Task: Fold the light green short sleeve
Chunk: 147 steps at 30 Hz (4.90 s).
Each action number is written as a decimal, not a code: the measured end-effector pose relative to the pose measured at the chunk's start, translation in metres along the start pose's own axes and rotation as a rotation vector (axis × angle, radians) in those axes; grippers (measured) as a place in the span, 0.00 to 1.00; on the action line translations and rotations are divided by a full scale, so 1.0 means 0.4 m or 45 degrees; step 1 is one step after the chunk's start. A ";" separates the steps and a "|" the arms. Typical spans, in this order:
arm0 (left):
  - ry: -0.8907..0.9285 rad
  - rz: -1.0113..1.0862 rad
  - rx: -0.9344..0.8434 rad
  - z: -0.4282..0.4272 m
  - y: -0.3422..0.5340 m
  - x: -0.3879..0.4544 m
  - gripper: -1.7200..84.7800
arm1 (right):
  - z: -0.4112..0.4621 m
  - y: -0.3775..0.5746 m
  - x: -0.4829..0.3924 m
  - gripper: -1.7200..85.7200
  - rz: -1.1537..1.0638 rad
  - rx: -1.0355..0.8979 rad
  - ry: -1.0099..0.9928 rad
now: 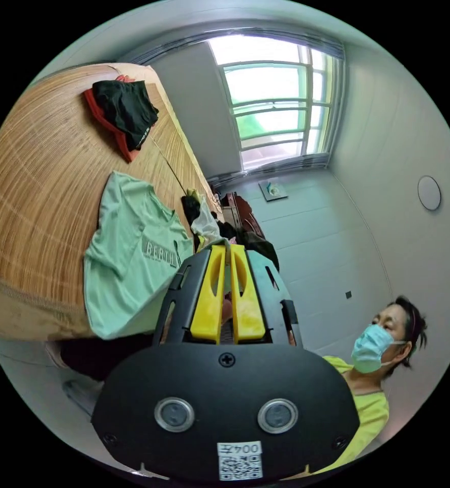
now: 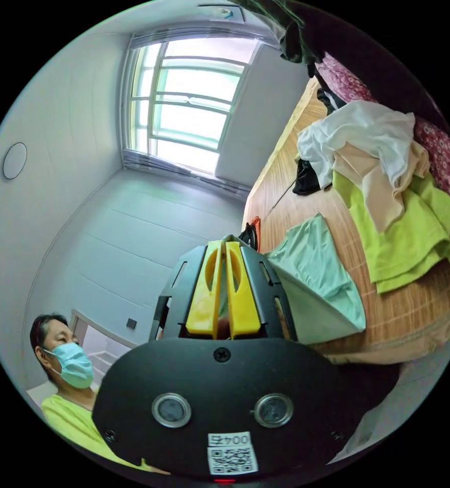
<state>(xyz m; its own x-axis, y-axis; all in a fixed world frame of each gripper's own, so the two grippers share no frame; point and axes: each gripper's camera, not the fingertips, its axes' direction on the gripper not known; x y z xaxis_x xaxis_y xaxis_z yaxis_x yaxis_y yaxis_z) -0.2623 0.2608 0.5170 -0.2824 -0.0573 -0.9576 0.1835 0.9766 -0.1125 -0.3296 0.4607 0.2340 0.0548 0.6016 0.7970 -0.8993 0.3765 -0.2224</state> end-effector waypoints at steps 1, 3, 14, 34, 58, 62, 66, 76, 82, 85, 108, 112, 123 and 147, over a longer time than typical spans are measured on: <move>-0.024 -0.028 0.009 0.025 -0.057 -0.026 0.05 | 0.053 -0.057 0.023 0.02 0.015 -0.009 0.038; -0.076 -0.068 0.023 0.062 -0.139 -0.074 0.05 | 0.134 -0.136 0.075 0.02 0.039 -0.027 0.082; -0.098 -0.393 0.136 0.229 -0.387 -0.465 0.08 | 0.511 -0.407 0.539 0.10 0.328 -0.079 0.232; -0.538 0.400 -0.133 0.062 0.160 -0.192 0.11 | 0.143 -0.015 0.218 0.18 -0.330 -0.523 0.719; -0.467 0.271 -0.049 0.173 0.256 -0.280 0.06 | -0.107 -0.049 0.375 0.13 0.316 -0.143 0.332; -0.475 0.268 -0.078 0.162 0.246 -0.276 0.05 | -0.200 -0.051 0.347 0.15 0.311 -0.047 0.370; -0.465 0.259 -0.109 0.148 0.227 -0.280 0.04 | -0.219 -0.090 0.329 0.15 0.249 -0.129 0.345; -0.457 0.240 -0.145 0.150 0.206 -0.281 0.04 | -0.079 -0.260 0.144 0.10 -0.285 -0.590 0.727; -0.476 0.209 -0.147 0.093 0.235 -0.262 0.04 | -0.125 -0.231 0.003 0.04 -0.369 -0.732 0.735; -0.514 0.202 -0.214 0.078 0.278 -0.271 0.04 | -0.174 -0.160 -0.032 0.05 -0.369 -0.807 0.757; -1.455 1.022 -0.593 0.685 0.251 -0.020 0.02 | 0.242 -0.048 -0.482 0.01 -1.276 -0.770 1.514; -1.396 0.992 -0.549 0.660 0.248 -0.034 0.02 | 0.229 -0.067 -0.484 0.02 -1.316 -0.743 1.501; -1.128 0.753 -0.281 0.458 0.182 -0.127 0.03 | 0.119 -0.356 -0.607 0.12 -1.126 -0.595 0.962; -0.959 0.688 -0.219 0.299 0.101 -0.254 0.03 | 1.026 -0.665 -0.469 0.03 -1.340 -1.270 0.782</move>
<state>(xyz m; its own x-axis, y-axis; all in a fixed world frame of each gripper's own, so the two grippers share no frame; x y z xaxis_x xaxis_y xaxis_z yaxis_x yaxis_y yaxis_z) -0.1135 0.2811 0.5779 0.4942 0.3522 -0.7948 -0.0470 0.9237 0.3801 -0.2788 -0.0413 0.3741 0.8307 -0.1294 0.5415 0.2772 0.9396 -0.2008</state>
